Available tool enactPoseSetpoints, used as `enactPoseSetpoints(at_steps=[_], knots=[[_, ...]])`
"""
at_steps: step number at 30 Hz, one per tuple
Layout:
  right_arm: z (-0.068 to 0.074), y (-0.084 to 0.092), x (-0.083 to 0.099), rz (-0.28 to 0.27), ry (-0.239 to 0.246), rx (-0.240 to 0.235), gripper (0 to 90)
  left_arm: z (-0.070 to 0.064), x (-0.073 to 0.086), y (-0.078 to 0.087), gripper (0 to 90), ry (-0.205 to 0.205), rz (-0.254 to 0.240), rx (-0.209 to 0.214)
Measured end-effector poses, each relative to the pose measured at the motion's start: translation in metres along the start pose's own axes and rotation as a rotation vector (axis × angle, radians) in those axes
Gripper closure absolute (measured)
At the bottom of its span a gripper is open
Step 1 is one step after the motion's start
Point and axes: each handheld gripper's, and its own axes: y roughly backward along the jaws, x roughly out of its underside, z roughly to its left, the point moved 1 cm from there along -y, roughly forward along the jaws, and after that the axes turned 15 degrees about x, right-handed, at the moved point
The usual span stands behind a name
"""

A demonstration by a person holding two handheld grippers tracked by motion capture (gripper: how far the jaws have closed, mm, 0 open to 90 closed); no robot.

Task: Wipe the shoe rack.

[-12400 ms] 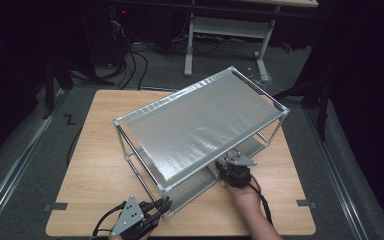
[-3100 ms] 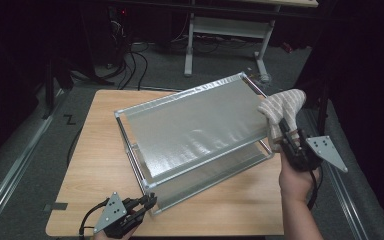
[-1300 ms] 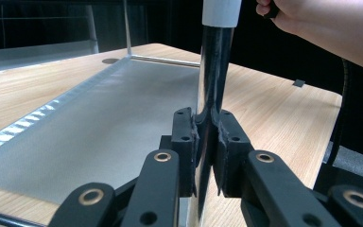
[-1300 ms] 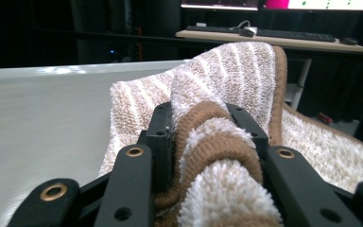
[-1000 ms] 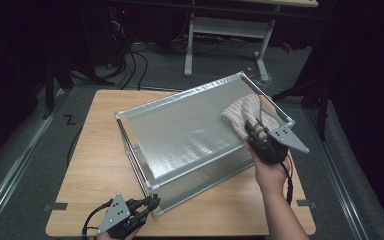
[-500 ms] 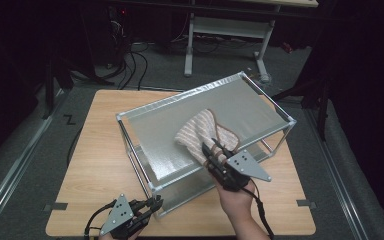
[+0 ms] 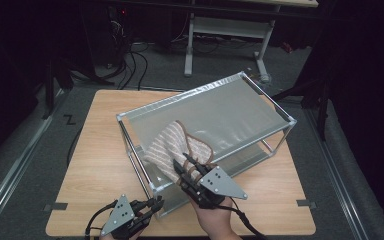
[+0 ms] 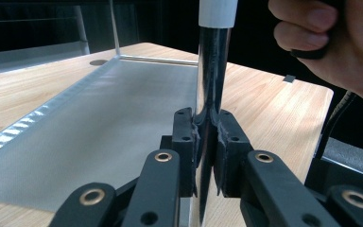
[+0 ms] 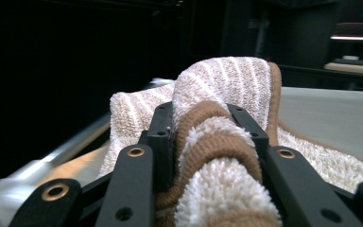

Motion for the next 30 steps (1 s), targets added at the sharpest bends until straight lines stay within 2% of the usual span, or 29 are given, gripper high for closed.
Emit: enactPoseSetpoints(at_steps=[5, 9, 12, 15, 20, 23, 24, 25, 30], knots=[[0.017, 0.005, -0.001, -0.004, 0.013, -0.058, 66.6, -0.001, 0.0, -0.001, 80.4, -0.003, 0.001, 0.004], [0.021, 0.007, -0.001, -0.007, 0.022, -0.057, 66.7, -0.001, 0.0, -0.001, 80.3, -0.002, 0.0, 0.005], [0.017, 0.006, 0.0, -0.012, 0.033, -0.037, 67.3, -0.001, 0.0, -0.001, 80.4, -0.009, 0.003, 0.004], [0.008, 0.004, 0.0, -0.014, 0.046, -0.007, 67.6, -0.001, 0.0, 0.0, 80.4, -0.01, 0.003, 0.001], [-0.013, 0.0, 0.001, -0.011, 0.033, 0.045, 67.6, -0.001, 0.0, -0.001, 80.4, -0.004, 0.0, 0.0], [-0.029, -0.001, 0.001, -0.005, 0.03, 0.092, 67.6, -0.001, 0.001, -0.001, 80.4, -0.001, -0.005, 0.002], [-0.029, -0.001, 0.001, -0.005, 0.03, 0.092, 67.6, -0.001, 0.001, -0.001, 80.4, -0.001, -0.005, 0.002], [-0.04, -0.002, 0.001, 0.0, 0.023, 0.114, 67.6, -0.001, 0.001, -0.001, 80.4, 0.002, -0.006, 0.003], [-0.071, -0.007, 0.001, 0.015, 0.025, 0.188, 67.7, -0.001, 0.001, -0.001, 80.3, 0.005, -0.009, 0.005]])
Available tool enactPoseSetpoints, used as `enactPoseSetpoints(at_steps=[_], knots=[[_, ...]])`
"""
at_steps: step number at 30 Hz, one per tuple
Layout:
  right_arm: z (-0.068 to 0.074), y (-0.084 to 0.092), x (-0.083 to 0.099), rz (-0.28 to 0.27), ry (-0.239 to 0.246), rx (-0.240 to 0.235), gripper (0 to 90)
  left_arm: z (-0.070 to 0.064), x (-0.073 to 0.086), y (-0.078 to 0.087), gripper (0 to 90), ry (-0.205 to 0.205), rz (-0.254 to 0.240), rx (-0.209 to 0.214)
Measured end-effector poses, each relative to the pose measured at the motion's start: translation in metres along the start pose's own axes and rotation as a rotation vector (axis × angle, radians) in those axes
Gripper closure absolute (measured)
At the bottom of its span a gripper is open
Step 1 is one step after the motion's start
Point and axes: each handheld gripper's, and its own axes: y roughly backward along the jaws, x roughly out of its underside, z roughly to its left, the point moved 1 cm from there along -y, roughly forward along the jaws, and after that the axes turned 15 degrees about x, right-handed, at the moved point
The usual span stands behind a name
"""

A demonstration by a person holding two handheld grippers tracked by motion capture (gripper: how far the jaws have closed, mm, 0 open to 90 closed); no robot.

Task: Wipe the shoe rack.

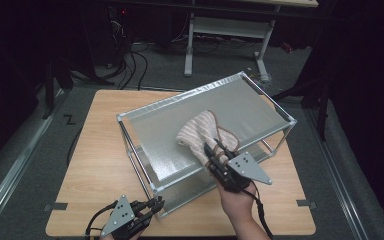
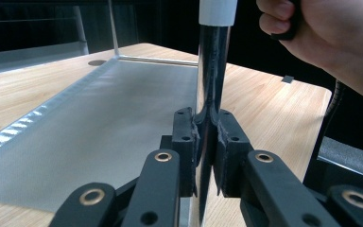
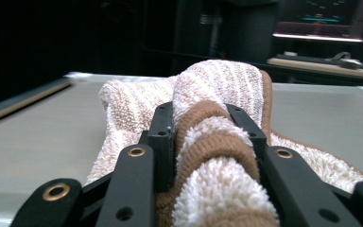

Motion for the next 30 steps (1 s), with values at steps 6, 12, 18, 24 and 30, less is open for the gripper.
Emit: enactPoseSetpoints(at_steps=[6, 12, 18, 24, 30], knots=[[-0.035, -0.014, 0.0, 0.026, -0.017, 0.077, 67.7, 0.0, 0.0, 0.0, 80.3, 0.002, -0.001, 0.001], [-0.062, -0.023, -0.001, 0.042, -0.016, 0.14, 67.8, 0.0, 0.0, 0.0, 80.3, 0.002, -0.002, 0.001], [-0.091, -0.032, -0.001, 0.06, -0.012, 0.214, 67.8, 0.0, 0.0, 0.0, 80.4, 0.002, -0.002, 0.001], [-0.12, -0.04, -0.001, 0.074, -0.023, 0.29, 67.8, 0.0, 0.0, 0.0, 80.3, 0.0, -0.001, 0.0], [-0.147, -0.047, 0.0, 0.079, -0.033, 0.352, 67.7, 0.0, 0.0, 0.0, 80.3, -0.001, -0.002, 0.0]])
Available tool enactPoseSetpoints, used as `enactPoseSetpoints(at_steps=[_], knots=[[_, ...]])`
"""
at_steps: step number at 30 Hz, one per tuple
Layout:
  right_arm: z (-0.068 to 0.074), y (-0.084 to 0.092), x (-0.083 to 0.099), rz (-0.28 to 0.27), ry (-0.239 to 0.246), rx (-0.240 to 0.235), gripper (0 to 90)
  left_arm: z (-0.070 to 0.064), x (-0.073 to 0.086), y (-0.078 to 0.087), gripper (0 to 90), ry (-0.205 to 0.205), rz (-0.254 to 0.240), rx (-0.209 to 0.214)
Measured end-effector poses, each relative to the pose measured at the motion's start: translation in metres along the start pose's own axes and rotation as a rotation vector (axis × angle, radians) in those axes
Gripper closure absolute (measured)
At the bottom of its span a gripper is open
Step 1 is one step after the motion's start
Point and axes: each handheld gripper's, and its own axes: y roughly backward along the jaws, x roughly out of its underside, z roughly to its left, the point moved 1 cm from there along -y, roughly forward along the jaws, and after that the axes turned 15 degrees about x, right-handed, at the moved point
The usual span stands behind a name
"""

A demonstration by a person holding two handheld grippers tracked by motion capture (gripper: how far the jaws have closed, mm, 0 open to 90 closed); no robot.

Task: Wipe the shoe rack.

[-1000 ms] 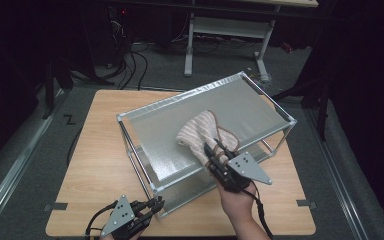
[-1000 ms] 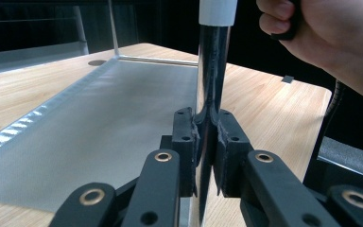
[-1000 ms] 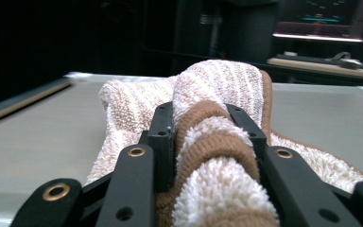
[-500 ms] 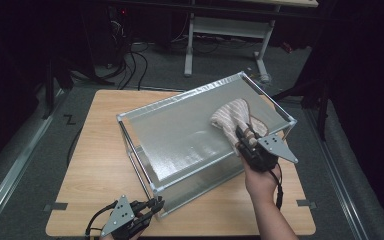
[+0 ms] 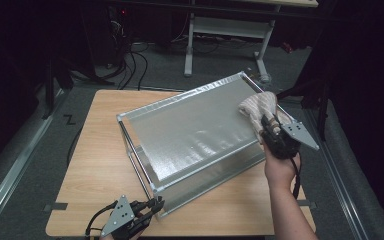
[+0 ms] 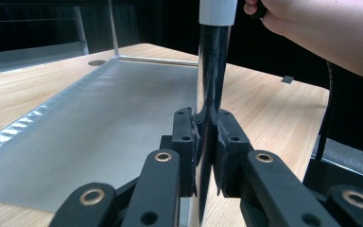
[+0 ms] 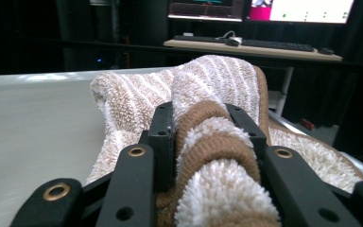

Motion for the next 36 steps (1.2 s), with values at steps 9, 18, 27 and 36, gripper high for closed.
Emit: enactPoseSetpoints(at_steps=[9, 18, 27, 36], knots=[[-0.025, -0.015, -0.002, 0.017, -0.003, 0.061, 67.5, -0.001, 0.0, 0.0, 80.3, 0.001, 0.001, 0.0], [-0.024, -0.013, -0.002, 0.023, -0.02, 0.034, 68.2, -0.001, 0.0, 0.001, 80.3, 0.002, -0.002, 0.001], [-0.007, 0.002, 0.0, 0.006, -0.012, -0.017, 68.3, -0.001, 0.0, 0.0, 80.2, 0.003, -0.003, -0.001], [0.025, 0.028, 0.003, -0.016, 0.004, -0.109, 68.1, -0.001, 0.0, 0.0, 80.2, 0.003, -0.002, -0.002]])
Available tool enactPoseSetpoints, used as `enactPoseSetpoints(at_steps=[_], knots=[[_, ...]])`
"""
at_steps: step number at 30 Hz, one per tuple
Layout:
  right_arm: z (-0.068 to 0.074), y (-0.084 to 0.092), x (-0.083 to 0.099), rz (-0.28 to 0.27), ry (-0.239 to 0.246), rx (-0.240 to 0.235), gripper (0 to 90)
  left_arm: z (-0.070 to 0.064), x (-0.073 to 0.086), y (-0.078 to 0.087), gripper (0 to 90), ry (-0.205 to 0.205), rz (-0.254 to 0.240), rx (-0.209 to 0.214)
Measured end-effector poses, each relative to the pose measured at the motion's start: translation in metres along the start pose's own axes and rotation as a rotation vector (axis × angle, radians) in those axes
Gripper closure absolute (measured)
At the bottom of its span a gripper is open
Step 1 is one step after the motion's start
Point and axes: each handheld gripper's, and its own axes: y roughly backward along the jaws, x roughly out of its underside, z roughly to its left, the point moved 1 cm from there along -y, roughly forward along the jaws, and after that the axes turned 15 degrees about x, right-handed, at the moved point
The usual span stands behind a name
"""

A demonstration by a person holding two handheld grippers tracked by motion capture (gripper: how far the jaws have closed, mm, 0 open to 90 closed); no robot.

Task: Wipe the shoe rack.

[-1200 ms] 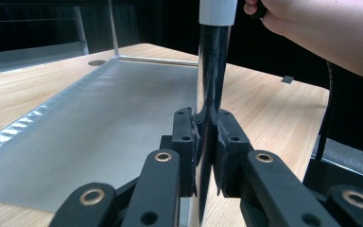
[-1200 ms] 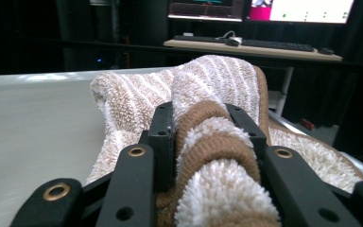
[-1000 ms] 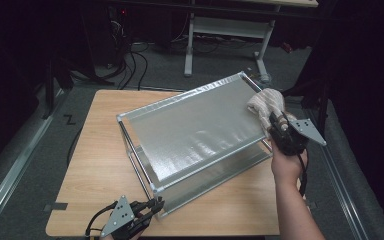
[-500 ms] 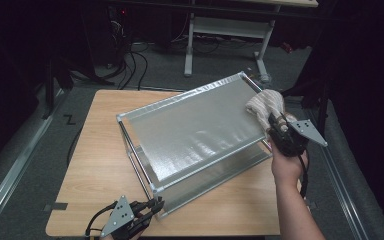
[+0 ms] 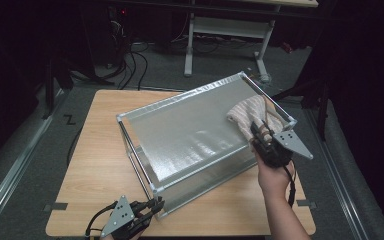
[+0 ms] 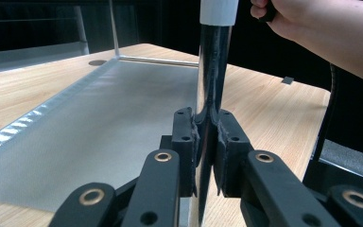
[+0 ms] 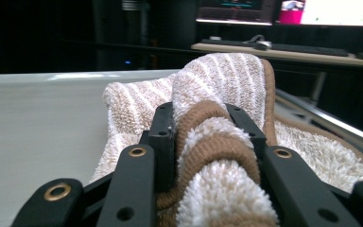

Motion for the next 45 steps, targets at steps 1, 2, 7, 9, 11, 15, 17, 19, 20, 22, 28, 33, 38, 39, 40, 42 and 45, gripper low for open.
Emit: enactPoseSetpoints(at_steps=[1, 2, 7, 9, 11, 15, 17, 19, 20, 22, 28, 33, 38, 39, 40, 42, 45], knots=[[0.012, 0.007, 0.001, -0.005, 0.003, -0.03, 68.1, 0.0, 0.0, 0.0, 80.2, 0.001, 0.0, -0.001], [0.012, 0.007, 0.001, -0.005, 0.003, -0.03, 68.1, 0.0, 0.0, 0.0, 80.2, 0.001, 0.0, -0.001], [0.046, 0.028, 0.003, -0.026, 0.02, -0.126, 68.0, 0.0, 0.0, 0.0, 80.2, 0.0, 0.001, -0.001], [0.051, 0.031, 0.004, -0.031, 0.026, -0.138, 68.1, 0.0, 0.0, 0.0, 80.2, 0.0, 0.002, -0.001], [0.073, 0.044, 0.005, -0.044, 0.029, -0.194, 68.1, 0.0, 0.0, 0.0, 80.3, -0.001, 0.004, -0.002], [0.096, 0.058, 0.007, -0.051, 0.028, -0.26, 68.0, 0.0, 0.0, 0.0, 80.2, -0.002, 0.004, 0.0], [0.107, 0.064, 0.007, -0.059, 0.033, -0.293, 68.0, 0.0, -0.001, 0.0, 80.3, -0.002, 0.004, 0.002], [0.112, 0.068, 0.007, -0.057, 0.031, -0.305, 68.0, 0.0, -0.001, 0.0, 80.3, -0.002, 0.004, 0.002], [0.119, 0.072, 0.007, -0.06, 0.034, -0.326, 68.0, 0.0, -0.001, 0.0, 80.2, -0.003, 0.004, 0.002], [0.129, 0.077, 0.007, -0.063, 0.04, -0.355, 68.0, 0.0, -0.001, 0.0, 80.3, -0.003, 0.005, 0.002], [0.16, 0.096, 0.006, -0.068, 0.07, -0.435, 68.1, -0.001, -0.001, -0.001, 80.3, -0.006, 0.006, 0.004], [0.177, 0.108, 0.006, -0.075, 0.074, -0.493, 68.0, -0.001, -0.001, -0.001, 80.3, -0.006, 0.005, 0.006], [0.182, 0.11, 0.006, -0.078, 0.083, -0.504, 67.9, -0.001, -0.001, -0.001, 80.3, -0.005, 0.004, 0.006], [0.181, 0.109, 0.006, -0.08, 0.09, -0.5, 67.9, -0.001, -0.001, -0.001, 80.3, -0.006, 0.005, 0.008], [0.18, 0.109, 0.006, -0.079, 0.094, -0.495, 67.9, -0.001, -0.001, -0.002, 80.3, -0.007, 0.006, 0.009], [0.177, 0.108, 0.005, -0.085, 0.112, -0.476, 68.0, -0.001, -0.001, -0.002, 80.3, -0.013, 0.01, 0.009], [0.171, 0.102, 0.004, -0.086, 0.127, -0.447, 68.1, -0.001, -0.001, -0.002, 80.3, -0.014, 0.009, 0.011]])
